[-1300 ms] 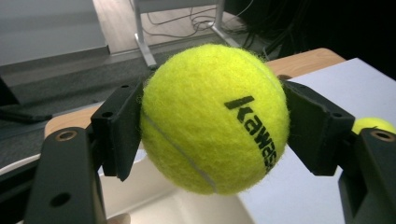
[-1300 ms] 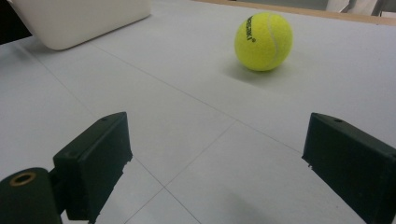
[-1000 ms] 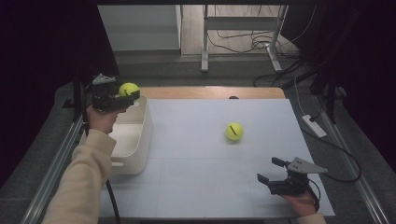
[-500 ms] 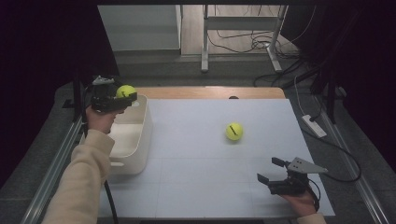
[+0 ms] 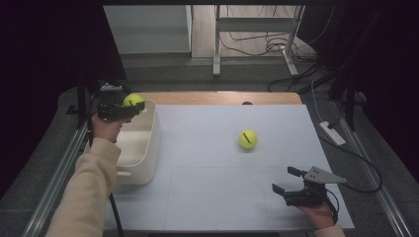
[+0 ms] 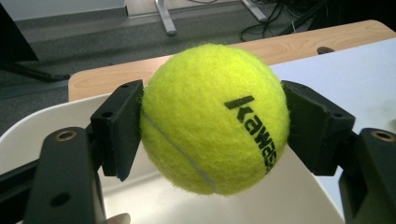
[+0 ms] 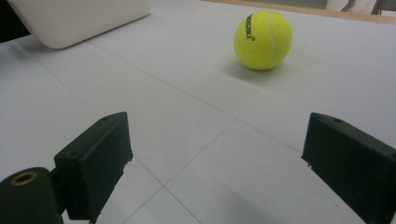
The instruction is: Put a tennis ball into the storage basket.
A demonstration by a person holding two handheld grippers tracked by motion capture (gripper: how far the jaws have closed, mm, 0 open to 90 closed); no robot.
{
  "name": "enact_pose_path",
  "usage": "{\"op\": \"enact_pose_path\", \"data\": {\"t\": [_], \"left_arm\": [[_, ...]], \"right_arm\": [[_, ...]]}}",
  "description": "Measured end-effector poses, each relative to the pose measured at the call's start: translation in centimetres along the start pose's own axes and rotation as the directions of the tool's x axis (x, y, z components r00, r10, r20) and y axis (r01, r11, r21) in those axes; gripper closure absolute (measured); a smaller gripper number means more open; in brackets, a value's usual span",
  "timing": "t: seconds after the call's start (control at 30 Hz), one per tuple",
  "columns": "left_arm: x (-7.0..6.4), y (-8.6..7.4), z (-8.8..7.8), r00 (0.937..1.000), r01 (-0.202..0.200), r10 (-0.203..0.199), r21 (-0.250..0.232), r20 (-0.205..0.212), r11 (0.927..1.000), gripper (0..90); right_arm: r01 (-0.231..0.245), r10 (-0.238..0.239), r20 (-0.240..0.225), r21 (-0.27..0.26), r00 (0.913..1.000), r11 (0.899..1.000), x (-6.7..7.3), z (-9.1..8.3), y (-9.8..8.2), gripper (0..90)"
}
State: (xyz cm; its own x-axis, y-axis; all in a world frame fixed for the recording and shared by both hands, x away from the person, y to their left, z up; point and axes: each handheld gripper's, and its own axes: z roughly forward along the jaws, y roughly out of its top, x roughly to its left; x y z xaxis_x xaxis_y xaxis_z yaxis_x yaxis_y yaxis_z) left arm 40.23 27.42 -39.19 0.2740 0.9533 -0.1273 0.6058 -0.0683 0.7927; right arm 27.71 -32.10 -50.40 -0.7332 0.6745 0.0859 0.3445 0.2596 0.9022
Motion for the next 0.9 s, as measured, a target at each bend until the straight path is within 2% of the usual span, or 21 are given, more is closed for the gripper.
{"op": "enact_pose_path", "data": {"t": [0.4,0.57,0.77,0.9], "left_arm": [[0.4,-0.1,0.7,0.9999,0.006,-0.006,0.054,-0.012,0.9985,26.9],[0.6,-0.3,1.0,0.9991,0.008,-0.004,0.092,-0.043,0.9957,26.9],[0.9,-0.5,1.3,0.9982,0.01,-0.002,0.128,-0.059,0.9917,26.9],[1.1,-0.8,1.6,0.9953,0.012,0.004,0.164,-0.097,0.9864,26.7]], "right_arm": [[0.002,-0.002,-0.004,0.0,1.0,1.0,0.0,0.0,0.0,7.5],[0.001,-0.001,-0.004,-0.001,1.0,1.0,0.0,0.0,0.0,7.5],[0.003,-0.003,-0.005,-0.001,1.0,1.0,0.0,0.0,0.0,7.5],[0.004,-0.004,-0.004,0.0,1.0,1.0,0.0,0.0,0.0,7.5]]}}
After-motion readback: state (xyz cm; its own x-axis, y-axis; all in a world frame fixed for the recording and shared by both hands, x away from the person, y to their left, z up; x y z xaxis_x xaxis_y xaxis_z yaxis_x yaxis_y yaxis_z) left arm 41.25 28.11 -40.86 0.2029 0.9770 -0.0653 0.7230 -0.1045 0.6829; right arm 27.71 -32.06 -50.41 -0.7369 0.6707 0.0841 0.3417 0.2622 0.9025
